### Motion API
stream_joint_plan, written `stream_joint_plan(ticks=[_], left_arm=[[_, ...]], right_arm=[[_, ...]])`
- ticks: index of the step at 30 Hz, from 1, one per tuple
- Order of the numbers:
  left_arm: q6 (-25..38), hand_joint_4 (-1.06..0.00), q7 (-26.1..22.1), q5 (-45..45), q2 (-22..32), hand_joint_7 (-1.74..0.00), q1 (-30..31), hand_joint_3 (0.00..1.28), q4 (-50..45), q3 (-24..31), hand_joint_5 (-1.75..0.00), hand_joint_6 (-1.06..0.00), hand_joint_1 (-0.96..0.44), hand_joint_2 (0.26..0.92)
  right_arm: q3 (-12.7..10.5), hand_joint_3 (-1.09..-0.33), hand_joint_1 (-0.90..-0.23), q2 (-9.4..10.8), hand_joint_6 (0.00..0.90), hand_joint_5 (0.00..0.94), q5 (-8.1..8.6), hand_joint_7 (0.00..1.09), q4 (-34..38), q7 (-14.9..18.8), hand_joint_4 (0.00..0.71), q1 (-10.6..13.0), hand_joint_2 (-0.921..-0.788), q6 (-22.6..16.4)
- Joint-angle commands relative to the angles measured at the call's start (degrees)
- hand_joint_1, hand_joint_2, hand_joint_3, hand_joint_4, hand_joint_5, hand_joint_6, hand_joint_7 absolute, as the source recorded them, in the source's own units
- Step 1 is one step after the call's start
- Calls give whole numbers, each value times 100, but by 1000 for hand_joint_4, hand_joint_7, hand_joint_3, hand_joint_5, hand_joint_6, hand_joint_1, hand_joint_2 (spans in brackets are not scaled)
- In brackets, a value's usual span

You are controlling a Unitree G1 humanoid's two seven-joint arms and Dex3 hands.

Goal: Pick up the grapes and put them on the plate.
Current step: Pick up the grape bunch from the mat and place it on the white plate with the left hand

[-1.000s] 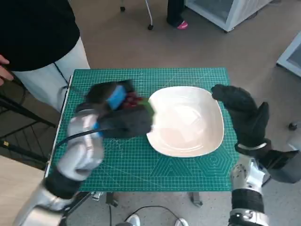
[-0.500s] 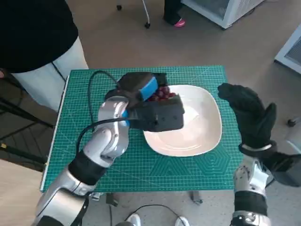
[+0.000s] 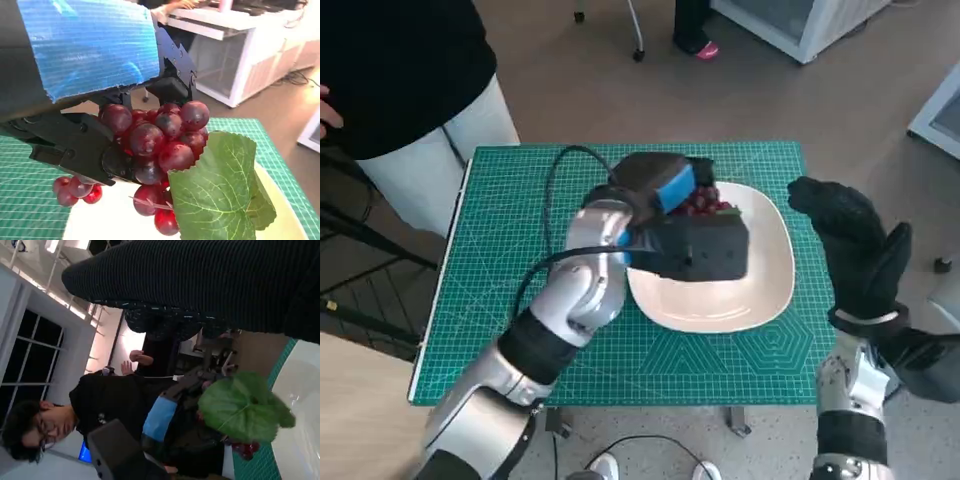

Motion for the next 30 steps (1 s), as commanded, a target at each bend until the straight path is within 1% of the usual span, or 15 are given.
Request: stream_joint_plan(ticks=[1,4,9,16,19,20,21,22,23,25,26,27,28,29,30], left_arm=[[-146,-733,109,-49,-114,-1097,-243,52,403,-75,-1189,-626,1,919],[-150,-722,126,-58,-177,-1093,-329,55,614,-101,-1200,-632,1,918],[-168,-730,188,-99,-288,-1011,-435,55,917,-103,-1243,-663,1,912],[-379,-708,441,-211,-377,-913,-483,59,1310,-46,-1311,-711,3,908],[-531,-683,533,-322,-401,-969,-482,77,1476,6,-1326,-666,3,914],[-586,-662,546,-371,-408,-1021,-484,91,1534,24,-1324,-639,2,916],[-643,-641,553,-425,-415,-1013,-486,105,1592,42,-1322,-600,34,918],[-703,-622,553,-483,-421,-970,-488,118,1654,61,-1318,-562,77,919],[-766,-602,549,-545,-428,-854,-489,134,1718,82,-1324,-519,137,919],[-892,-567,530,-665,-440,-527,-498,165,1860,119,-1356,-454,247,920],[-950,-531,517,-713,-443,-382,-508,171,1935,128,-1315,-429,229,910],[-1006,-490,493,-752,-444,-276,-522,159,2017,128,-1223,-409,163,897],[-1052,-444,464,-782,-443,-208,-539,137,2094,120,-1087,-393,72,884],[-1088,-391,426,-805,-441,-145,-557,103,2167,106,-880,-375,-45,871],[-1115,-343,387,-826,-439,-101,-572,75,2227,92,-680,-356,-133,869]], right_arm=[[22,-494,-388,-13,516,3,-84,3,-22,-86,568,154,-921,14],[26,-497,-387,-9,515,2,-82,2,-46,-97,568,169,-921,30],[40,-503,-385,-13,512,1,-88,0,-73,-103,565,190,-921,24],[64,-510,-384,-26,502,0,-86,0,-71,-67,562,190,-921,-12],[75,-513,-384,-36,498,0,-83,0,-41,-52,561,174,-921,-23],[77,-514,-383,-40,497,0,-80,0,-32,-48,560,169,-921,-23],[79,-515,-383,-42,496,0,-78,0,-23,-43,560,164,-921,-22],[81,-516,-383,-44,496,0,-74,0,-15,-37,559,161,-921,-20],[82,-517,-383,-45,495,0,-70,0,-9,-31,558,157,-921,-19],[85,-518,-382,-46,495,0,-65,0,-1,-22,558,153,-921,-19],[87,-519,-382,-46,495,0,-64,0,1,-19,557,152,-921,-18],[89,-519,-382,-46,495,0,-63,1,1,-18,557,150,-921,-15],[90,-519,-382,-46,495,0,-61,1,1,-16,557,149,-921,-11],[92,-520,-382,-46,495,0,-58,1,2,-14,557,147,-921,-7],[93,-520,-382,-46,496,0,-55,1,3,-11,557,145,-921,-4]])
